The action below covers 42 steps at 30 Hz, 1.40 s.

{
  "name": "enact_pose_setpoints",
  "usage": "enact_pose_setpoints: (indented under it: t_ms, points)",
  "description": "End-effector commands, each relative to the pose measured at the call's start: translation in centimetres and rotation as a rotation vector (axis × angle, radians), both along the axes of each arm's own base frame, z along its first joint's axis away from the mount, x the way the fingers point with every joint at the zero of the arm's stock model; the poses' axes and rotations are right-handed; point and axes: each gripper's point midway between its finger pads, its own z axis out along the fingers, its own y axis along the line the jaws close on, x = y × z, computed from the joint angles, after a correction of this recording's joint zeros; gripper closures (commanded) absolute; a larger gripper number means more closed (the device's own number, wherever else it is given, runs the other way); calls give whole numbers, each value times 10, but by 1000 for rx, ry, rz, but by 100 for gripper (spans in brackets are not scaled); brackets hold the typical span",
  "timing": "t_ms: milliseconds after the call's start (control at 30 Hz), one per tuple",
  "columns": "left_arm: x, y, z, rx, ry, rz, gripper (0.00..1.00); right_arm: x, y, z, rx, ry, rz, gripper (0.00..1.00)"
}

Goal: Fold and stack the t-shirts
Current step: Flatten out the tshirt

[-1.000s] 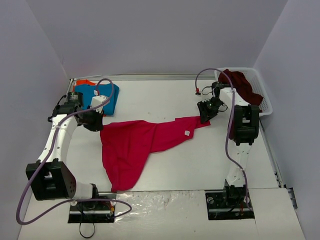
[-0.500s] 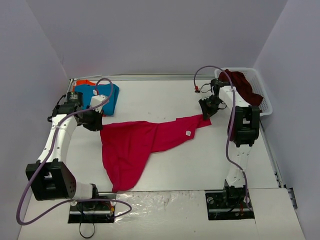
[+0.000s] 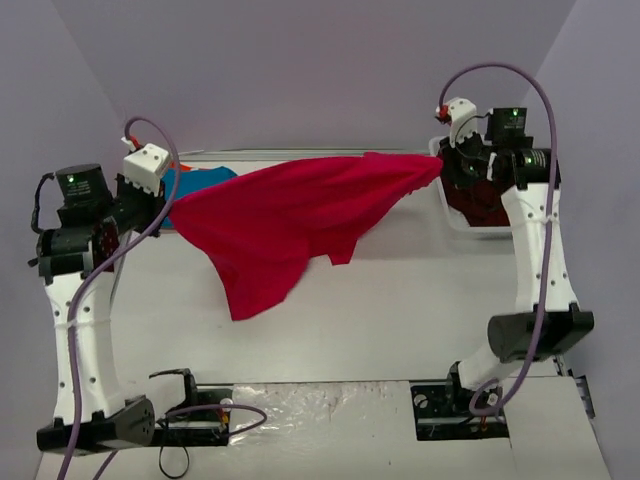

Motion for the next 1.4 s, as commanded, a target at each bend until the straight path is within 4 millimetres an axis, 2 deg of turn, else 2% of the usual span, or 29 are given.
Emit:
enact_pose_setpoints:
  t_ms: [0,33,67,100,167,200,233,300,367,500,633,867,967,1233,1267,1367]
  points:
    - [-33,-2,-10,15,30,-6,98,-66,5,-19,-11,85,70,100]
    - [-39,-3,-14,18,39,-15,98,-83,4,-31,-21,130,85,100]
    - [-48,-5,-16,27,36,-24,98,-108,4,-48,-44,170,123,100]
    - [-52,-6,-29,26,66,-36,98,-122,3,-60,-58,206,143,93]
    - [-64,-13,-38,19,79,-73,98,-158,0,-96,-90,316,181,49]
    - [-67,-15,-50,9,112,-80,98,-165,-6,-106,-125,337,181,46]
    - [-69,-16,-55,8,120,-88,98,-171,-10,-115,-141,358,180,39]
    - [-72,-18,-63,-5,137,-99,98,-178,-15,-133,-165,405,174,35]
    - [-73,-21,-75,-21,171,-112,97,-177,-16,-143,-160,440,170,33]
    - [-73,-24,-87,-45,207,-124,98,-162,-10,-152,-113,472,153,34]
    - [-74,-26,-94,-64,217,-114,98,-154,5,-170,-23,557,163,41]
    - [-73,-29,-105,-87,218,-116,97,-148,18,-232,64,774,192,52]
    - [-76,-29,-107,-90,224,-118,98,-145,19,-247,69,806,211,53]
    - [-78,-30,-111,-97,224,-117,98,-132,21,-267,73,838,232,53]
    - [-78,-30,-111,-95,224,-118,98,-131,22,-268,77,841,235,56]
    - [-78,-30,-111,-95,221,-114,98,-130,26,-270,90,849,249,87]
